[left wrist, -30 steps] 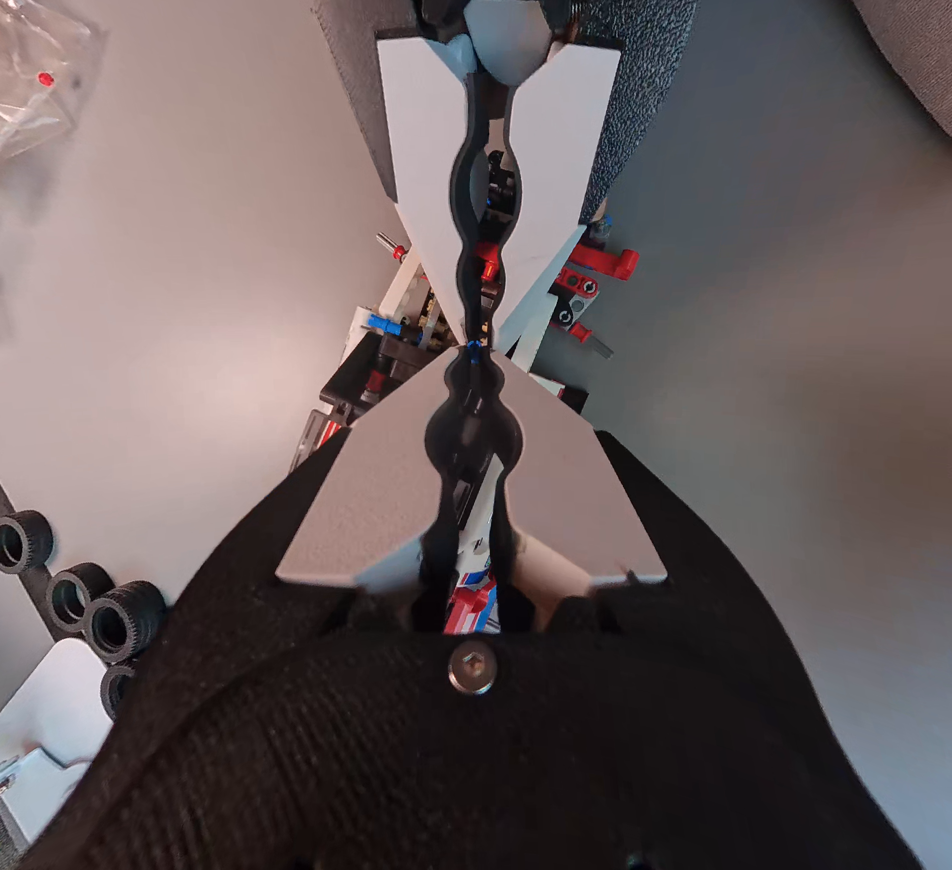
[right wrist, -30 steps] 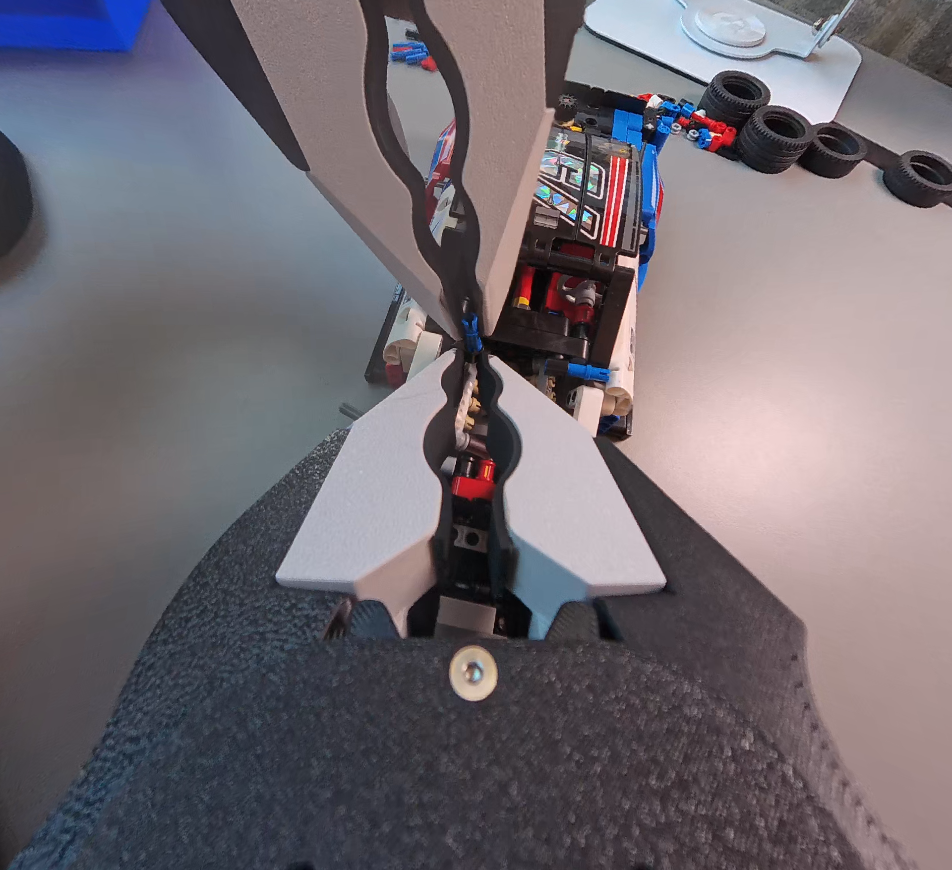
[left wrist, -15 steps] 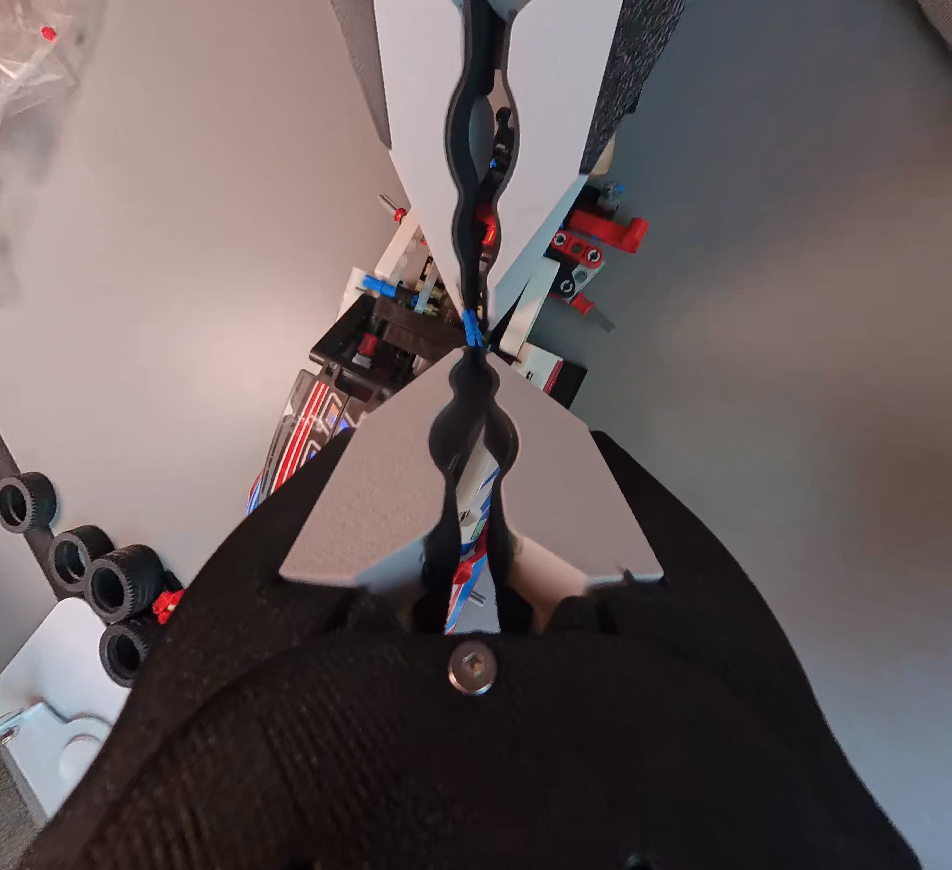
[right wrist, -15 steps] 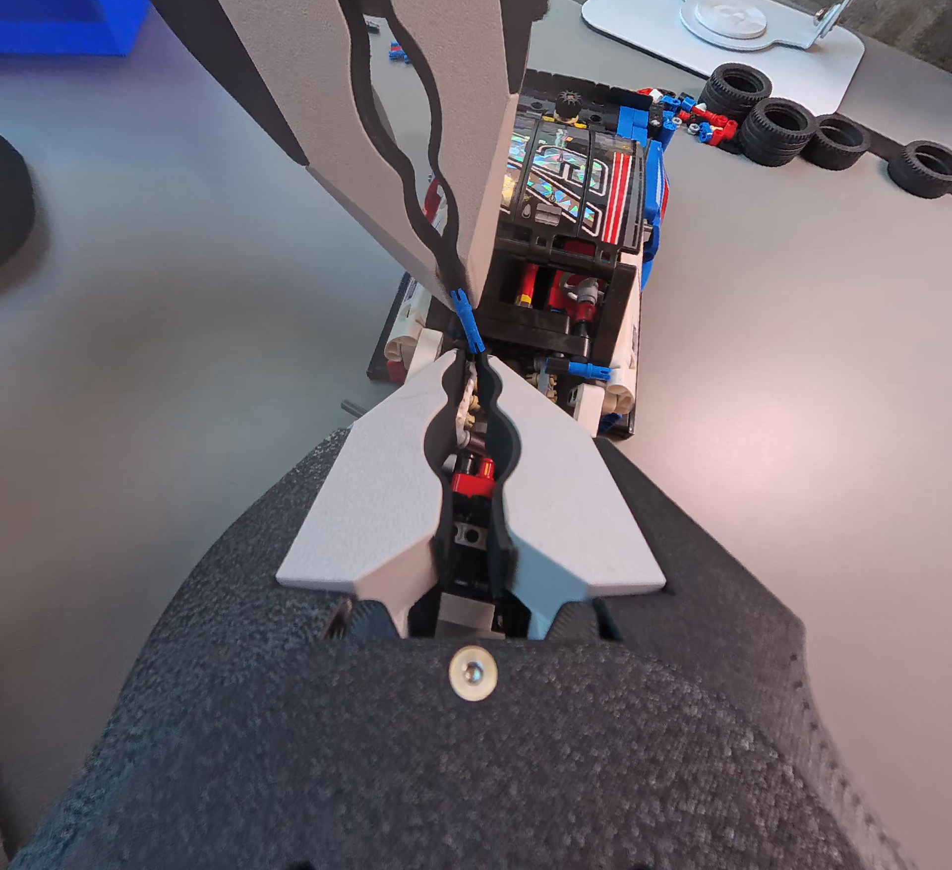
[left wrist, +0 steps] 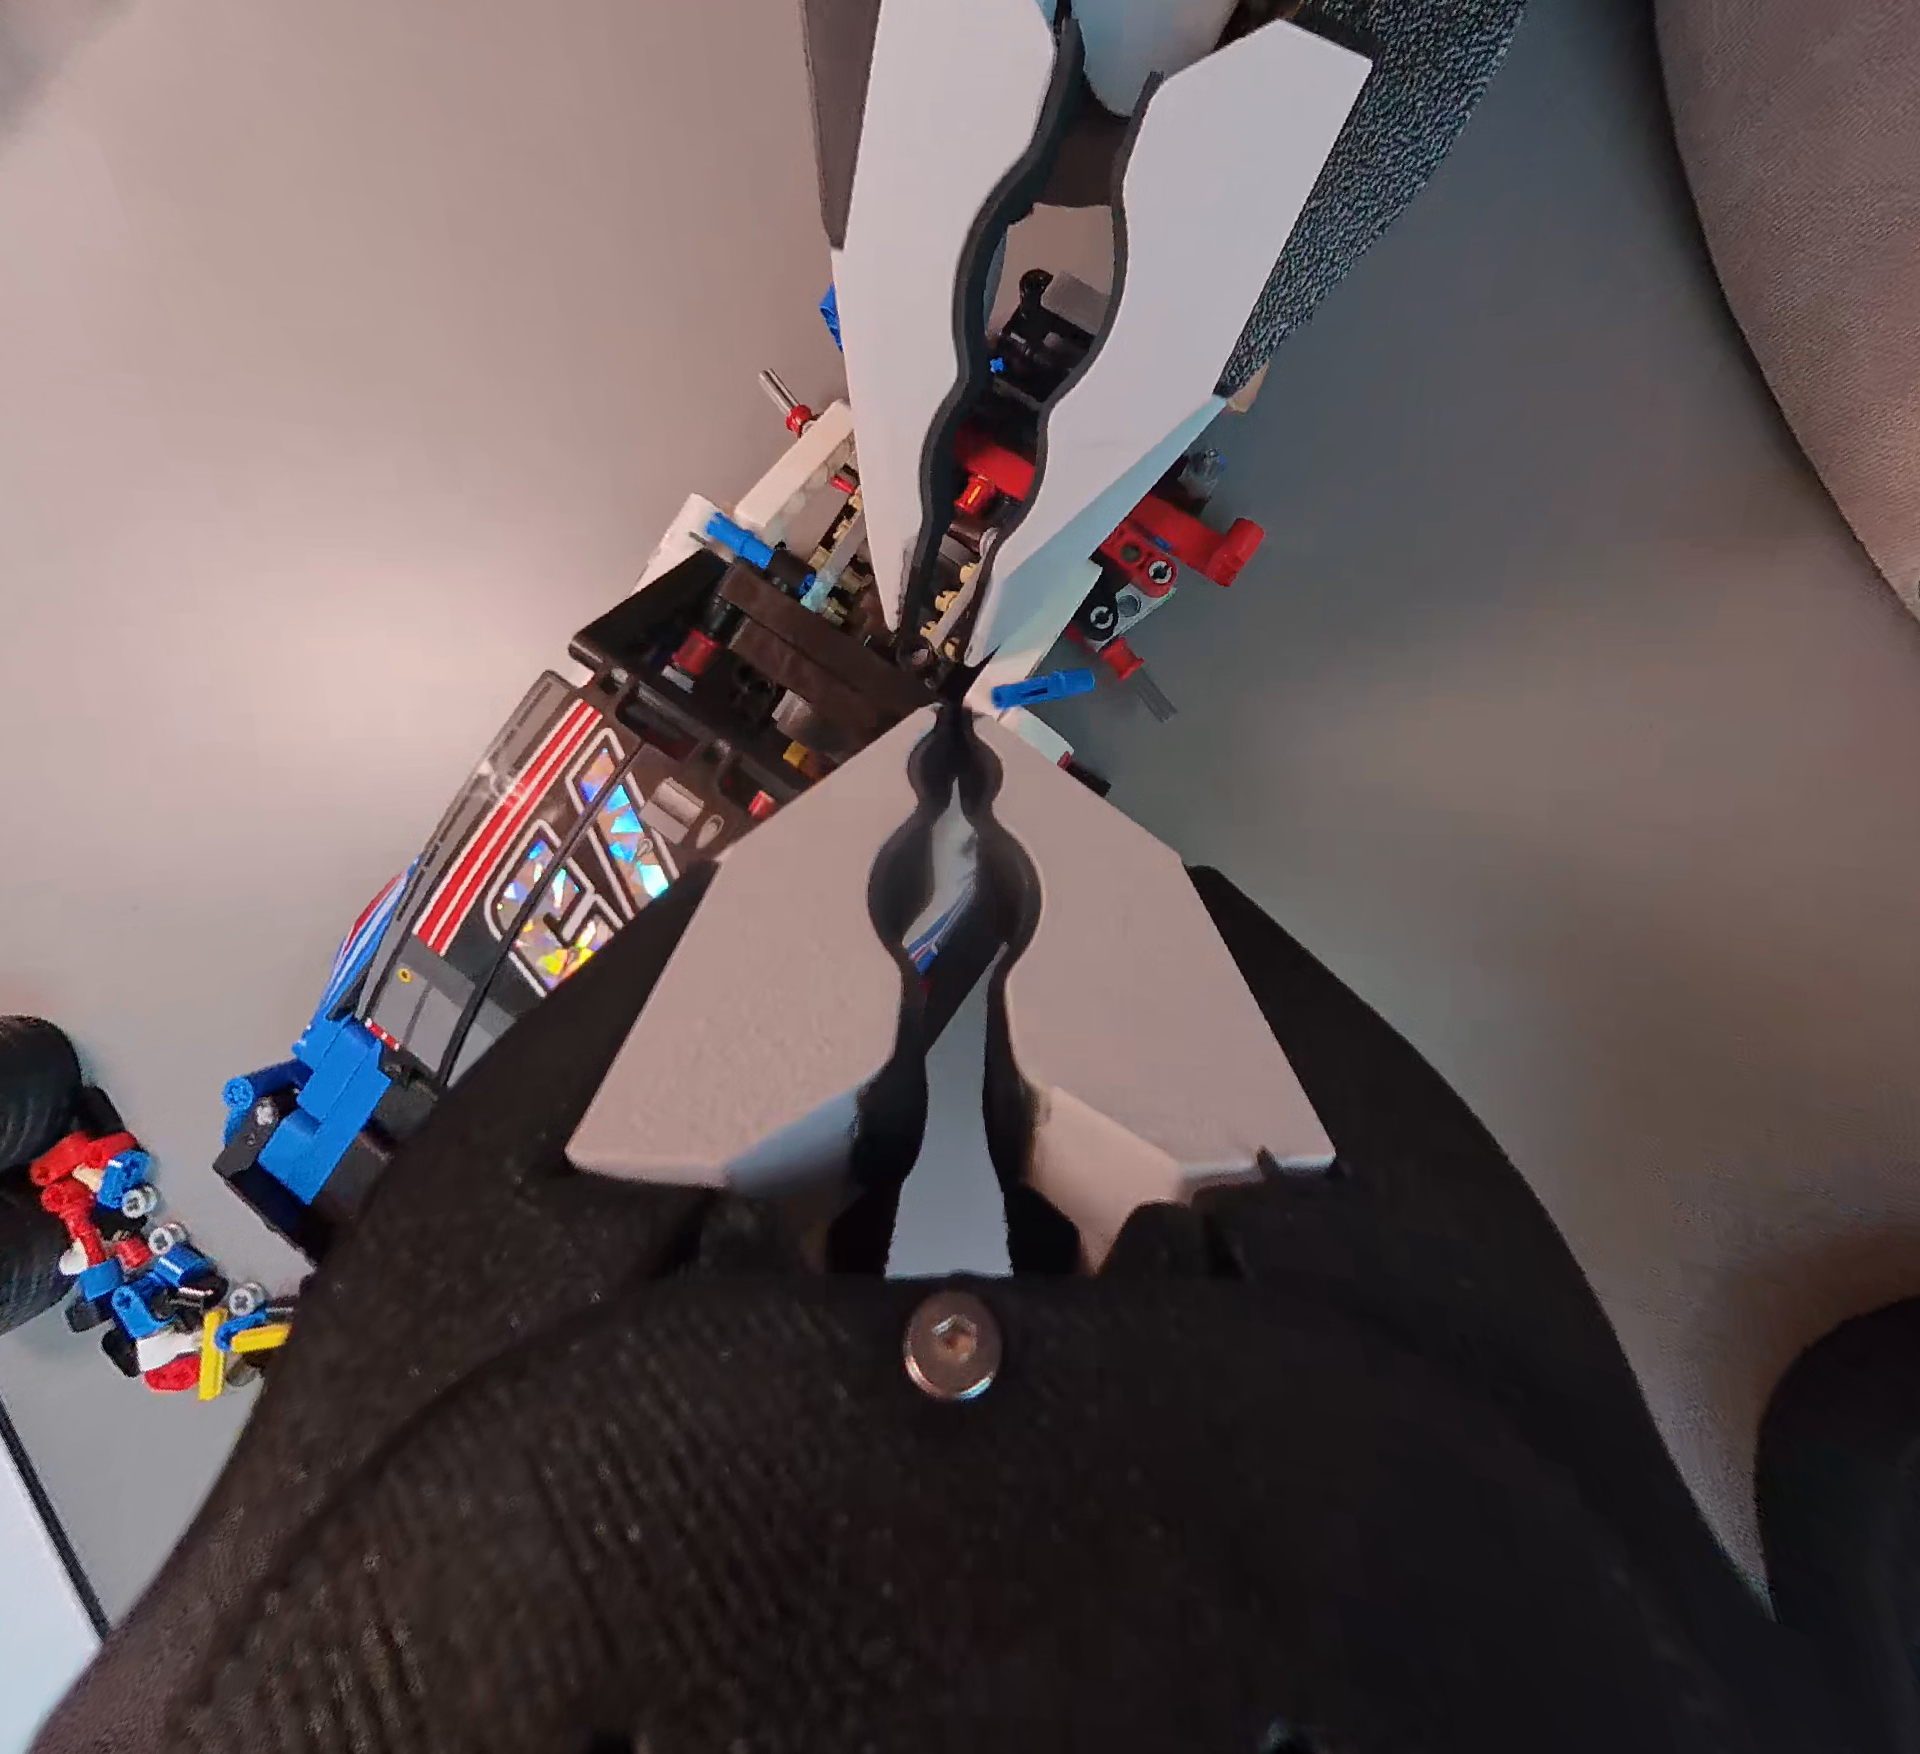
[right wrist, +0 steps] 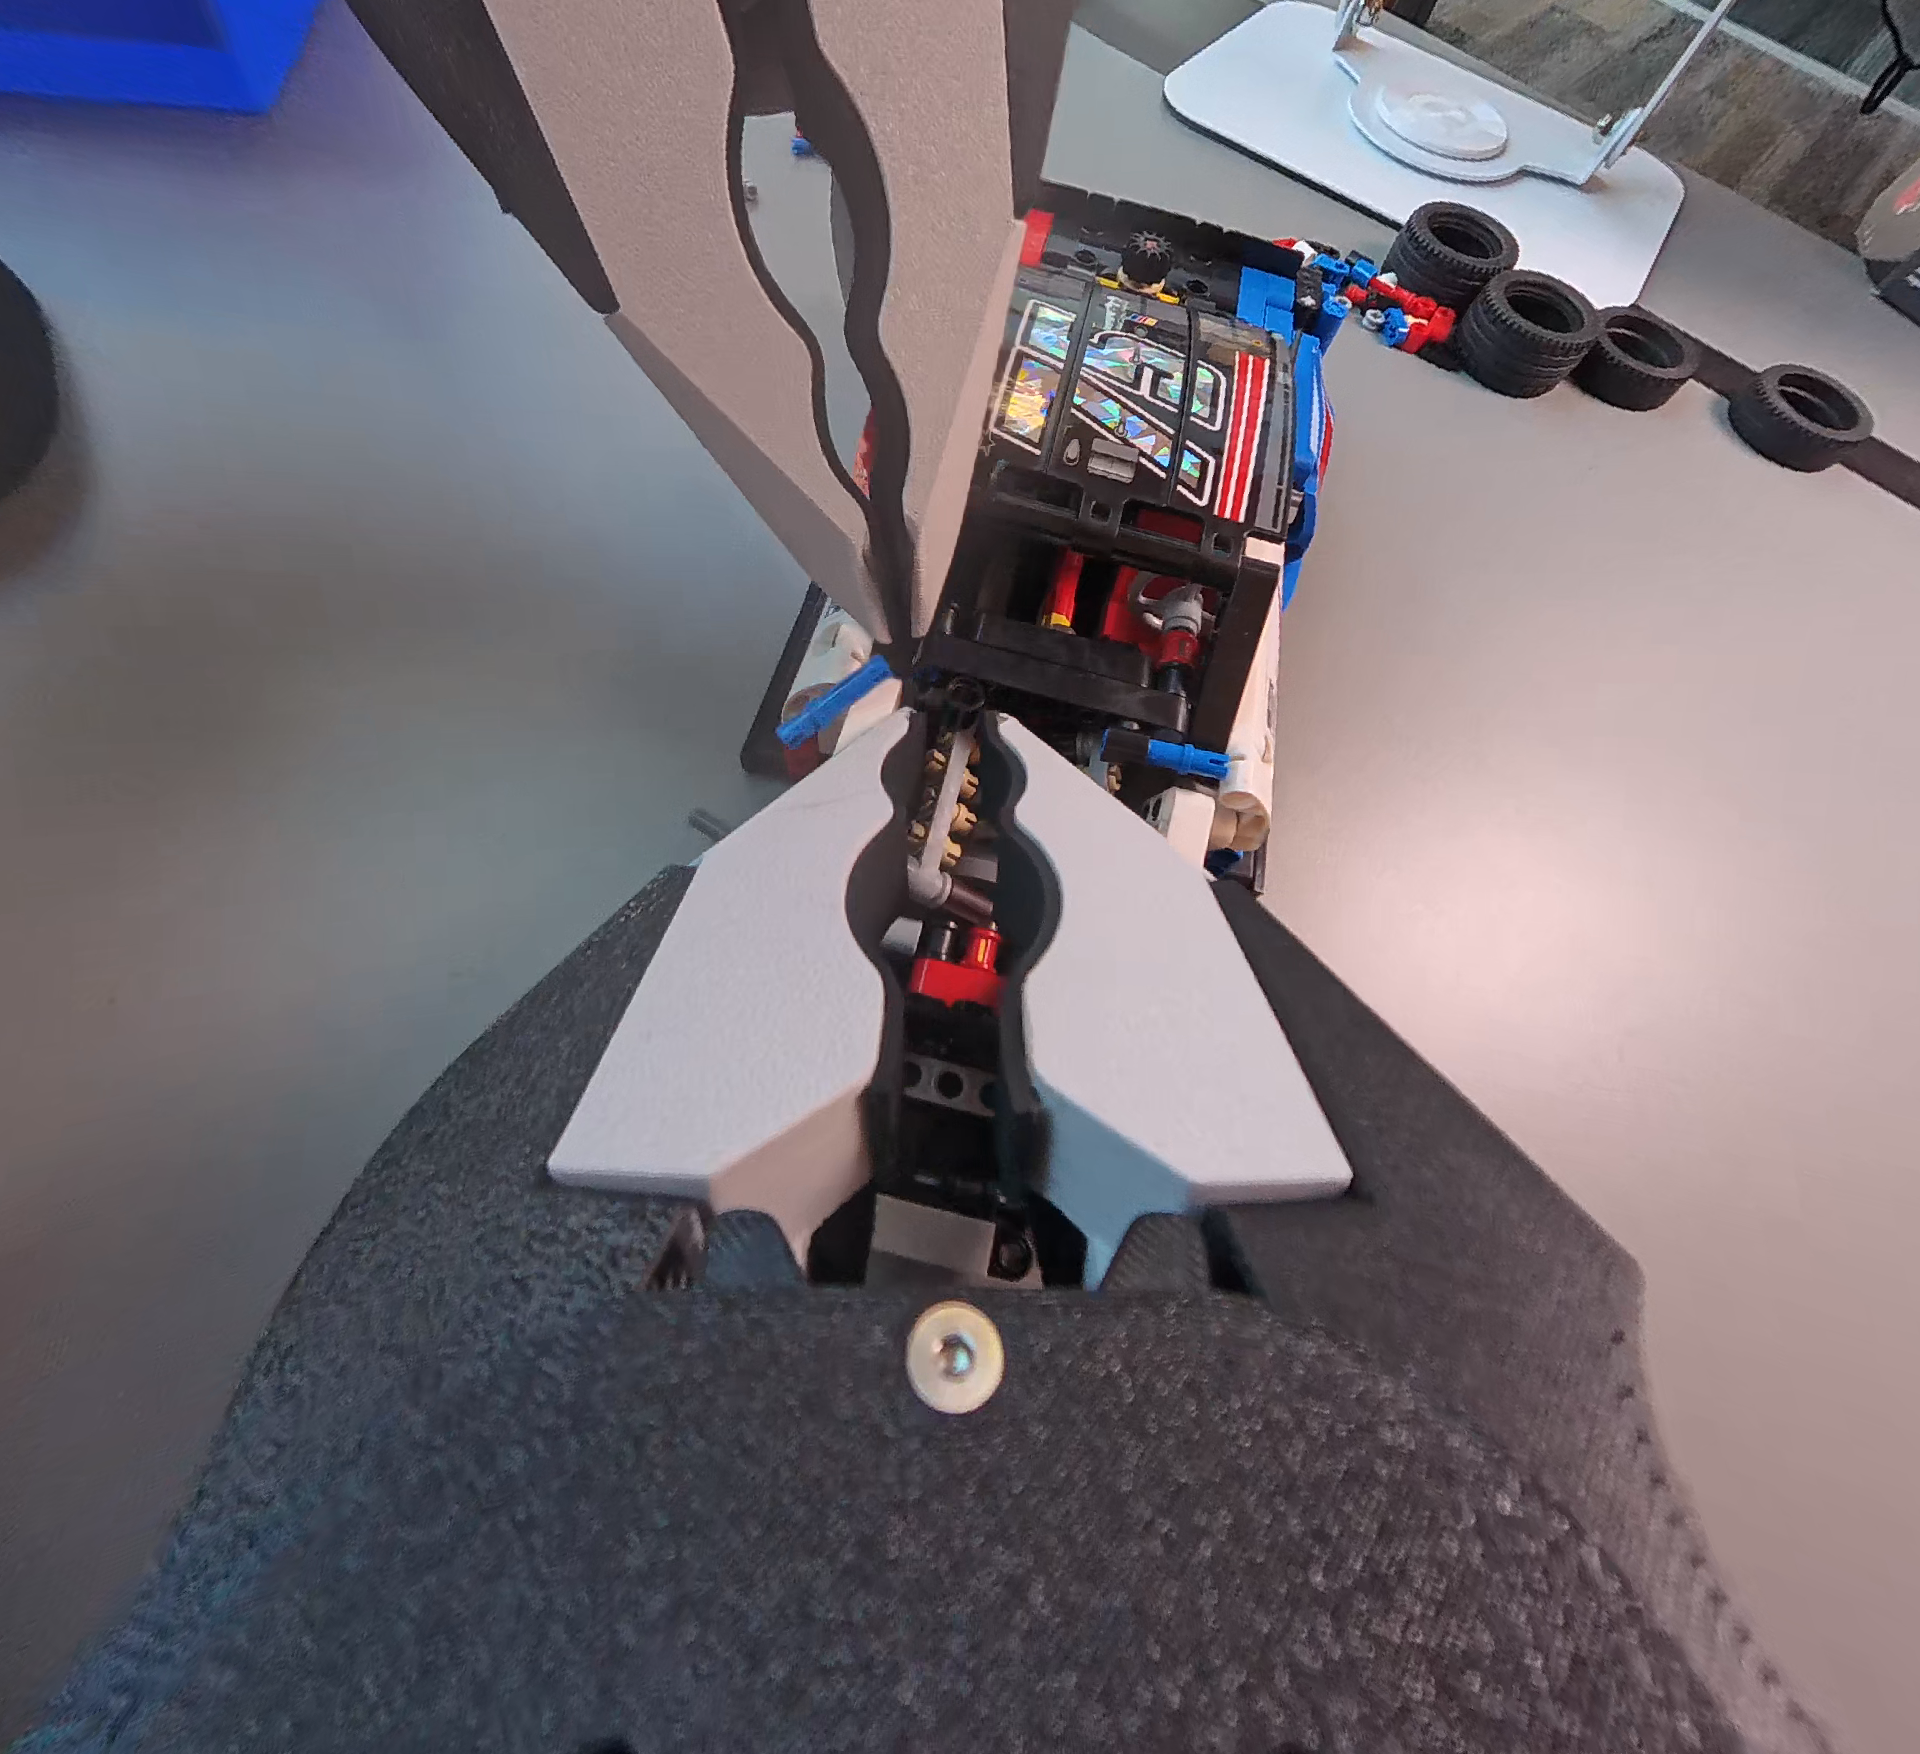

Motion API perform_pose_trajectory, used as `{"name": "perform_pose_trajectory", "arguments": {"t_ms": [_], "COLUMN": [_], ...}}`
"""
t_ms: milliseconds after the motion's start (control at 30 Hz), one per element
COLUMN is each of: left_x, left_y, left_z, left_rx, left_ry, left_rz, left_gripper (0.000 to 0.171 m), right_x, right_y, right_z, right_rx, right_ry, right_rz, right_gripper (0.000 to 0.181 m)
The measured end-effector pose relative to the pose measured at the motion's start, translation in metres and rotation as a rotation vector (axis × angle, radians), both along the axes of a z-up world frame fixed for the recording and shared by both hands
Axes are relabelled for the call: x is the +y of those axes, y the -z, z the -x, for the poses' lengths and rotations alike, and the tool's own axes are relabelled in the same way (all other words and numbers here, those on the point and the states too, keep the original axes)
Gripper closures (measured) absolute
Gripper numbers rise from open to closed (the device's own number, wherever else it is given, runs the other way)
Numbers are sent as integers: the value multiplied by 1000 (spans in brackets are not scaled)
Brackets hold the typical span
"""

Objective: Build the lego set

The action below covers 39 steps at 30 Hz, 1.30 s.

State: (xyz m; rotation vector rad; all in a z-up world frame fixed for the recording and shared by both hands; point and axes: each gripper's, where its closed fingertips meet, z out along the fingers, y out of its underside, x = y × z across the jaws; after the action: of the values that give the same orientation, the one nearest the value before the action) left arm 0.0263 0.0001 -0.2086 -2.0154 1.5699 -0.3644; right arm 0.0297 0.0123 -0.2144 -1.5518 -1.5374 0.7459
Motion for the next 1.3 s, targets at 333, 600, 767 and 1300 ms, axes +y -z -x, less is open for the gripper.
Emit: {"name": "perform_pose_trajectory", "arguments": {"t_ms": [333,600,767,1300], "left_x": [-28,-64,-66,-116], "left_y": [-2,38,51,52], "left_z": [2,-3,6,25], "left_rx": [-216,-220,-140,-110], "left_ry": [-266,-347,-347,-297], "left_rz": [-103,-15,68,145], "left_gripper": [152,148,144,153], "right_x": [-1,-4,-6,-36], "right_y": [-11,-32,-31,-28], "right_z": [-7,-36,-45,-29], "right_rx": [61,178,162,154], "right_ry": [-22,-96,-103,-241], "right_rz": [15,131,144,140], "right_gripper": [172,172,172,172]}}
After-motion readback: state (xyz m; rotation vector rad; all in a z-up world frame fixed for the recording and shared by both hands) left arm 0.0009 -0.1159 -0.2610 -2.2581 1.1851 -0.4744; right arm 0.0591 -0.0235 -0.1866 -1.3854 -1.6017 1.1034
